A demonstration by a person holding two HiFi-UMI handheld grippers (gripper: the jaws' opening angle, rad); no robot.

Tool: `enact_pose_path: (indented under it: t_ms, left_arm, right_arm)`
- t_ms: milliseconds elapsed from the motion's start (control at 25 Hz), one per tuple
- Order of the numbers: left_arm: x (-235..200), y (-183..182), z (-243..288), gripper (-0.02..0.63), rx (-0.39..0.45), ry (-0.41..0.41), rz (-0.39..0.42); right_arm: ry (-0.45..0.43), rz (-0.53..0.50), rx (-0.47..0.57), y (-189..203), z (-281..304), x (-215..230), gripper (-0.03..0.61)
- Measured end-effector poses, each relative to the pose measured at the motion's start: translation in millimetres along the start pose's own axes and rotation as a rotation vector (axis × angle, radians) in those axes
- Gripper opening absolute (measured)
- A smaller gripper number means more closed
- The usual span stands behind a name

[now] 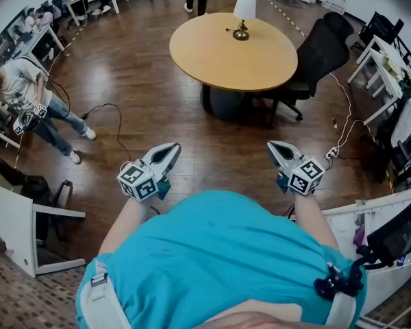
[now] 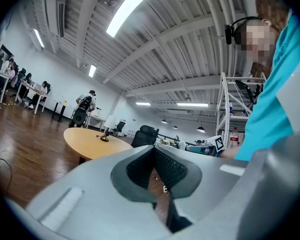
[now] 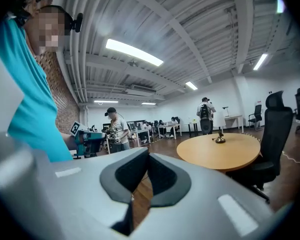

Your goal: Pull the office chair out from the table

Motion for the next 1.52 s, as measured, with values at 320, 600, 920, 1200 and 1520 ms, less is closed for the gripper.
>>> enact_pose_path:
  t_ms: [320, 600, 920, 1200, 1520]
  left_arm:
    - [29.7, 18.0, 50.3, 0.028, 0.012, -0.011, 0.002]
    - [39.5, 57.4, 103.2, 0.028, -0.020, -0.003, -0.023]
    - [-39.5, 51.9, 123.7, 0.028, -0.008, 0.044, -0.079]
    - [-134.4, 7.3, 139.7, 0.028, -0.031, 0.203, -0.042]
    - [-231.5, -20.4, 195.7, 0.028, -0.041, 0.310, -0.062]
  right_arm:
    - [-0.025, -0.016, 0.008, -10.3, -39.1, 37.5, -0.002]
    - [-0.023, 0.015, -0.002, 3.7, -59.5, 100.7, -0.002]
    - [0.035, 0.011, -0.014, -3.4, -9.0, 123.9, -0.002]
    - [0.165, -0.020, 0.007, -28.9, 60.8, 121.8, -0.002]
    - [0.259, 0.020, -0.031, -29.0, 121.7, 158.7, -0.002]
Point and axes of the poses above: the fingertips, and each gripper's own axes: z forward along the fingers, x to its right, y out of its underside, the point moved 6 cm from there along -z, backward along the fingers, and after that the axes turned 1 degree about z, right-handed, at the moved point
